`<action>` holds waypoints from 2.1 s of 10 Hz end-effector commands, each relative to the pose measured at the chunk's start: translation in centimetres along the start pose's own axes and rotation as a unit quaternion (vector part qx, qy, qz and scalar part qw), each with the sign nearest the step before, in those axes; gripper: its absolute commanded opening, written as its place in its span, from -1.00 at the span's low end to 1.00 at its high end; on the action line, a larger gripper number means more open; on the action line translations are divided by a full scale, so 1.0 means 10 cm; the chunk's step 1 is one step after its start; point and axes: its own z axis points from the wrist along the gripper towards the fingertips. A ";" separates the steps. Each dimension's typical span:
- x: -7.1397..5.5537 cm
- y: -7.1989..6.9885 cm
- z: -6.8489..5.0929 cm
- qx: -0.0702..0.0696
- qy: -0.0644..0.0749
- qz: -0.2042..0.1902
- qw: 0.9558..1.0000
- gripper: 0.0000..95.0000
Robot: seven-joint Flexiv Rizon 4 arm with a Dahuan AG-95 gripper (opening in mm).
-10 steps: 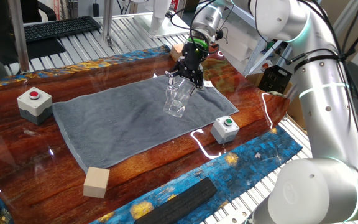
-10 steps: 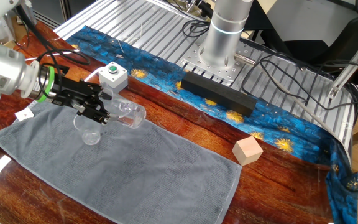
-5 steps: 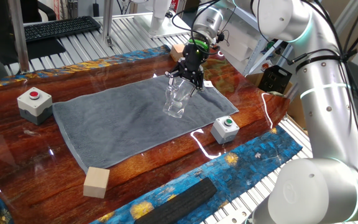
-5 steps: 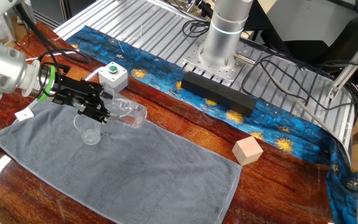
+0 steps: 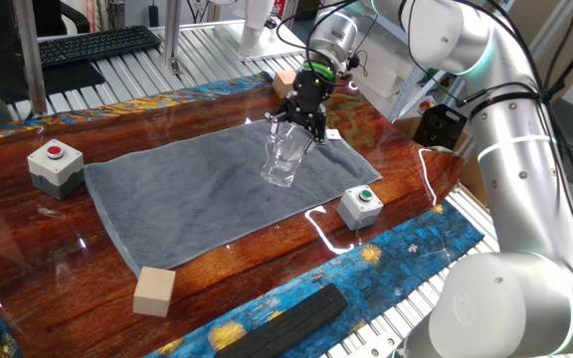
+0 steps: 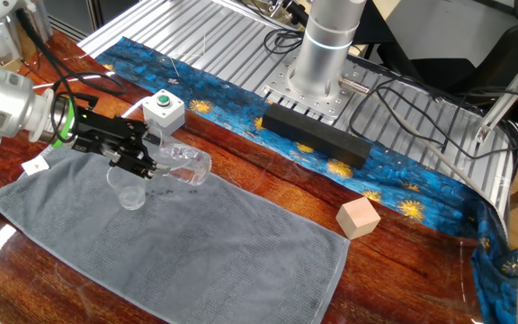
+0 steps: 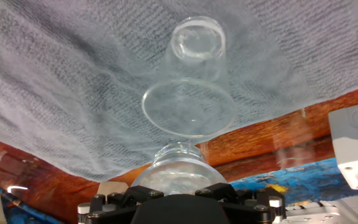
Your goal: Pour the water from one cup into another empty cup
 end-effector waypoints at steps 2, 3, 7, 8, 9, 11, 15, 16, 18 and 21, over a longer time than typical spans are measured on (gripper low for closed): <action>0.01 0.00 0.02 -0.001 -0.001 0.001 1.000 -1.00; 0.01 0.00 0.02 -0.001 -0.001 0.002 1.000 -1.00; 0.01 0.00 0.02 -0.008 0.006 0.003 1.000 -1.00; 0.01 0.00 0.02 -0.011 0.009 0.004 1.000 -1.00; 0.01 0.00 0.02 -0.012 0.009 0.004 1.000 -1.00; 0.01 0.00 0.02 -0.017 0.015 0.006 1.000 -1.00; 0.01 0.01 0.02 -0.025 0.022 0.008 0.999 -1.00; 0.01 0.01 0.02 -0.025 0.022 0.008 0.999 -1.00; 0.01 0.01 0.02 -0.025 0.022 0.008 0.999 -1.00; 0.01 0.01 0.02 -0.026 0.021 0.009 0.999 -1.00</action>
